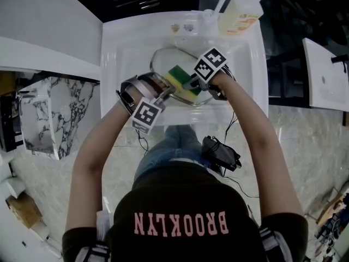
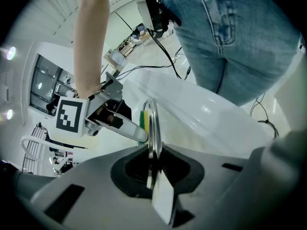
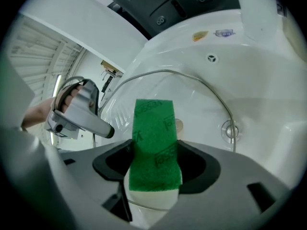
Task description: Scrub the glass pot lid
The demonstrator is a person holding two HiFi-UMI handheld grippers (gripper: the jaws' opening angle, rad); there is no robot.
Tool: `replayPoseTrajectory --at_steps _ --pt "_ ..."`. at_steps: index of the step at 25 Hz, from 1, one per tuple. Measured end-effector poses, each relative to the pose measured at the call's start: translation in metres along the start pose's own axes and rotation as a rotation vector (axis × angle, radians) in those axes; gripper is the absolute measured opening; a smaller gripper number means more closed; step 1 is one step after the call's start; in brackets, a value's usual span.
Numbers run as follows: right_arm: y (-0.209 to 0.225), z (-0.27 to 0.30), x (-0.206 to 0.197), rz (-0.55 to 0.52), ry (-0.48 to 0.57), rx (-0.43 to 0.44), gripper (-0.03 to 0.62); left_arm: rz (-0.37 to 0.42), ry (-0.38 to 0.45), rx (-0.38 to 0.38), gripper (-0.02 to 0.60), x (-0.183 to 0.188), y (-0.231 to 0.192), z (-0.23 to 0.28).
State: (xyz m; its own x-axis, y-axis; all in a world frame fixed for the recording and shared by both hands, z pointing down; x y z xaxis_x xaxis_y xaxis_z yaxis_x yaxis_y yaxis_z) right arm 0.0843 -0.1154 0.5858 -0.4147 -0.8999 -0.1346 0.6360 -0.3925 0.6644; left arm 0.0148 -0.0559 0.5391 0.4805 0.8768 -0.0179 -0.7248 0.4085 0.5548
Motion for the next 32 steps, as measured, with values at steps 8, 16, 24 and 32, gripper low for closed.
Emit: replayPoseTrajectory --at_steps 8,16,24,32 --pt "0.038 0.004 -0.002 0.057 -0.021 -0.053 0.272 0.001 0.015 -0.009 0.037 0.000 0.001 0.000" --pt "0.076 0.002 -0.006 0.187 -0.013 -0.048 0.272 0.004 0.026 -0.011 0.037 0.000 0.003 -0.001" --pt "0.117 -0.008 -0.011 0.361 0.047 -0.149 0.272 0.000 0.029 -0.008 0.037 -0.001 0.000 0.000" --pt "0.081 -0.018 0.001 0.152 0.136 -0.150 0.272 -0.006 0.027 -0.021 0.037 0.000 0.002 0.002"
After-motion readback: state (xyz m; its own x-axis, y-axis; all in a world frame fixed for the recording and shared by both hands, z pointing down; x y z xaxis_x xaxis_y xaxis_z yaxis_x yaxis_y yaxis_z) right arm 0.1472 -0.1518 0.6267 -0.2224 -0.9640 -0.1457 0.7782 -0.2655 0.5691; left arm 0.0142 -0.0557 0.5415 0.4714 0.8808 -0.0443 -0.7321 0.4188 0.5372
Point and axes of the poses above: the fingertips, and each gripper's own axes: z forward along the fingers, y to its right, x out of its top, the point moved 3 cm from there along -z, backward along the fingers, and after that the axes turned 8 degrees about z, right-handed, at the moved point
